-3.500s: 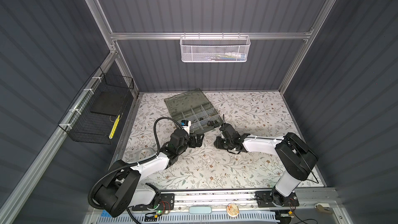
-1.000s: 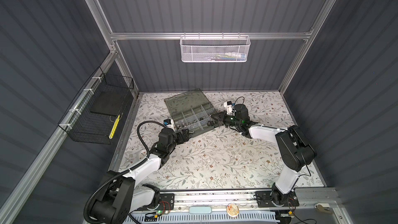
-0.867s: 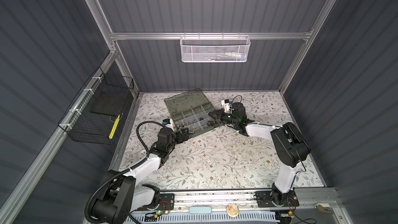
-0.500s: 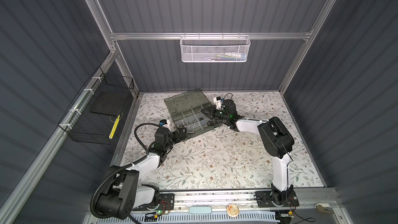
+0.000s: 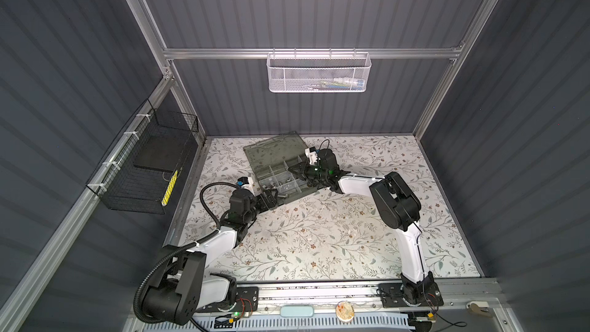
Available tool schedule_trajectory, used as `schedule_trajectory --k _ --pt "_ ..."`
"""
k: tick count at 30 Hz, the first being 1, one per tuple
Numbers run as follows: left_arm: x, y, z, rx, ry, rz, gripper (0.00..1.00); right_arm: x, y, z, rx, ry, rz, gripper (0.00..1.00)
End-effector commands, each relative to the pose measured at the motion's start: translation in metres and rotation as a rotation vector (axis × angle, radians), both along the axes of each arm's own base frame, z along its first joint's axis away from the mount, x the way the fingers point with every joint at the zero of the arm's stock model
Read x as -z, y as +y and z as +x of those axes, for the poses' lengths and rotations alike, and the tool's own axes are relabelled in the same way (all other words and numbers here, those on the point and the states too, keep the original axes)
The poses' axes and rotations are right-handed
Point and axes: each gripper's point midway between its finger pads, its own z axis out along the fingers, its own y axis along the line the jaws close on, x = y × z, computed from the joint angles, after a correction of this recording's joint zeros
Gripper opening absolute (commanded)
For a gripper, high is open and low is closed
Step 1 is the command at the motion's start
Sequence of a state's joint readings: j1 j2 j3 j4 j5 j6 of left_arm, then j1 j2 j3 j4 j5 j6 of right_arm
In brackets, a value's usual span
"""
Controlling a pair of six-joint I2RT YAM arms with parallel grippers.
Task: Sort the screws and nuts into containers
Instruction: Place the nut into the container.
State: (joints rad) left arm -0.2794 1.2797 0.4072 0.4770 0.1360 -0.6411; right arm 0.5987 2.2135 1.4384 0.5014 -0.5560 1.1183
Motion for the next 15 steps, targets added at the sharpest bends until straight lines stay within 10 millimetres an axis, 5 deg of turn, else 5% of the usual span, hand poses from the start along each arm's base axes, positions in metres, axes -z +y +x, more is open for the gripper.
schedule_trajectory --k 1,15 --pt "0.002 0.001 0.000 0.000 0.001 -0.012 1.00 0.010 0.007 0.002 -0.005 0.002 -0.021 0.01" --pt "0.003 0.000 0.001 0.004 0.003 -0.011 1.00 0.030 0.007 0.001 0.000 0.026 -0.064 0.10"
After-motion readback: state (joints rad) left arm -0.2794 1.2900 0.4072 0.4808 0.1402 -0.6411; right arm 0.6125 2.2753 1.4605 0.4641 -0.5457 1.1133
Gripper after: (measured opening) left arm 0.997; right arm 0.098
